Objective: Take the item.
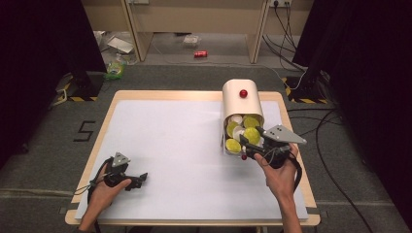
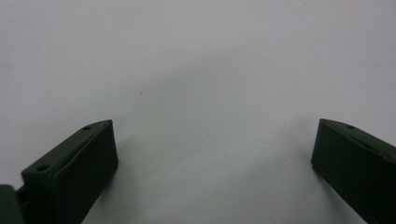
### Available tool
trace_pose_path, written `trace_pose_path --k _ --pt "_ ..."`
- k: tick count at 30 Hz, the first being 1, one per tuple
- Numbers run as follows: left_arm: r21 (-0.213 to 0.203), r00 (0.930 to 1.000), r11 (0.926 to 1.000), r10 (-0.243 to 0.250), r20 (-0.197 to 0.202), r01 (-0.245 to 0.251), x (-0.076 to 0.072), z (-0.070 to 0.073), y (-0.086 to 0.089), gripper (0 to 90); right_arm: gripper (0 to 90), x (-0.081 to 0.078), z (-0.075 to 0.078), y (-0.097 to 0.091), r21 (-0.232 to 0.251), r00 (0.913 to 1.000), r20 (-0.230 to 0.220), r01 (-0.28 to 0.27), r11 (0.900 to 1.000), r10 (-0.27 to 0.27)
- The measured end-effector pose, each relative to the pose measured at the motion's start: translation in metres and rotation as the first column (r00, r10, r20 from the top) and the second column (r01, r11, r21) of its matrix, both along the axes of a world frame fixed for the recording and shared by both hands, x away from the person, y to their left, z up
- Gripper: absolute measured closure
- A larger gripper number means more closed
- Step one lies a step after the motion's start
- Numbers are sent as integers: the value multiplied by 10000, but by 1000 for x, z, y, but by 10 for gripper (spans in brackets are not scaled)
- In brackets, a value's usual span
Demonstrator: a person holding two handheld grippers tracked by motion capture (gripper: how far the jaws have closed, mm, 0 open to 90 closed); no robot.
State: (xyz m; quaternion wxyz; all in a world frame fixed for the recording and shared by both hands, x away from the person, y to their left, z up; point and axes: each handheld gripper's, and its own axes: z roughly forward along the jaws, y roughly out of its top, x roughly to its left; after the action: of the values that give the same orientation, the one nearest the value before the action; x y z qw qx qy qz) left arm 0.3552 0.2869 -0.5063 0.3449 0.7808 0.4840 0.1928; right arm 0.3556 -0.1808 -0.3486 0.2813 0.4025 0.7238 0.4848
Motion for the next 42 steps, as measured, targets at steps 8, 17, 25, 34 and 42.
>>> trace_pose_path --k 8,17,25,34,42 --pt "-4 10000 10000 3 6 -3 0 0 0 0 386 -6 6 -16 245 9993 219 308 9992 -313" --pt "-11 10000 10000 -4 6 4 0 0 0 0 386 -10 12 -35 506 9964 378 738 9960 -758" --pt "-2 10000 10000 -12 0 12 0 0 0 0 386 -10 10 -53 475 9909 393 1267 9908 -1286" --pt "-2 10000 10000 -11 0 11 0 0 0 0 386 -4 -2 -73 153 9778 225 2081 9780 -2084" --pt "-2 10000 10000 -14 0 14 0 0 0 0 386 6 -27 -96 142 9601 -249 2790 9602 -2786"
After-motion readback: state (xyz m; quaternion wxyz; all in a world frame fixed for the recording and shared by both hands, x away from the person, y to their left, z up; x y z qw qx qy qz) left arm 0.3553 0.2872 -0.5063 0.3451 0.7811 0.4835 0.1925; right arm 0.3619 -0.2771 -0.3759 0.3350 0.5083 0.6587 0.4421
